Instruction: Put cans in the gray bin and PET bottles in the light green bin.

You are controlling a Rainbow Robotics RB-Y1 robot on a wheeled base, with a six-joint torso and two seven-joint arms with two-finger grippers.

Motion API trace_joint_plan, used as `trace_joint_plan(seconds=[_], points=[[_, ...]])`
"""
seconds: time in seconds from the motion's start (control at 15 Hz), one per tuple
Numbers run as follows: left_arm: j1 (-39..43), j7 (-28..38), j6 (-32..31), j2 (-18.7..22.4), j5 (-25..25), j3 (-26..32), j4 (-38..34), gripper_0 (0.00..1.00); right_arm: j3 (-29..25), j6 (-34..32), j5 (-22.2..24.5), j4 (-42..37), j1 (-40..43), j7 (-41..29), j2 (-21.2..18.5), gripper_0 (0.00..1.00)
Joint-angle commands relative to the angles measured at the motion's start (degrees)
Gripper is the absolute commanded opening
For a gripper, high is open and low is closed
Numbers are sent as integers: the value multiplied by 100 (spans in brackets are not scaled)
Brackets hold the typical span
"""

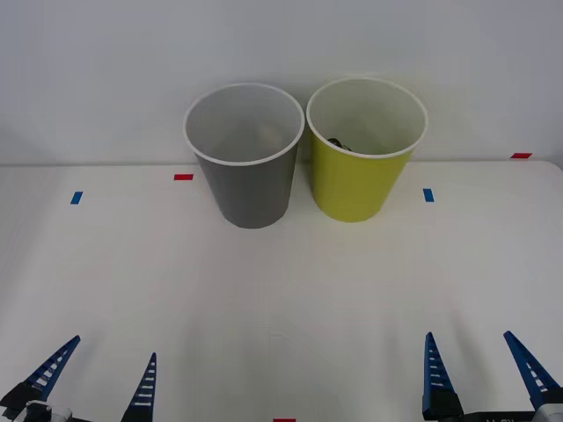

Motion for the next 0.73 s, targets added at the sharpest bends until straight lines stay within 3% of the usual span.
trace_joint_plan(seconds=[0.07,0.73], points=[[0,0,1,0,2,0,-1,100,0,0,0,0,0,0,0,100],[0,0,1,0,2,0,-1,100,0,0,0,0,0,0,0,100]])
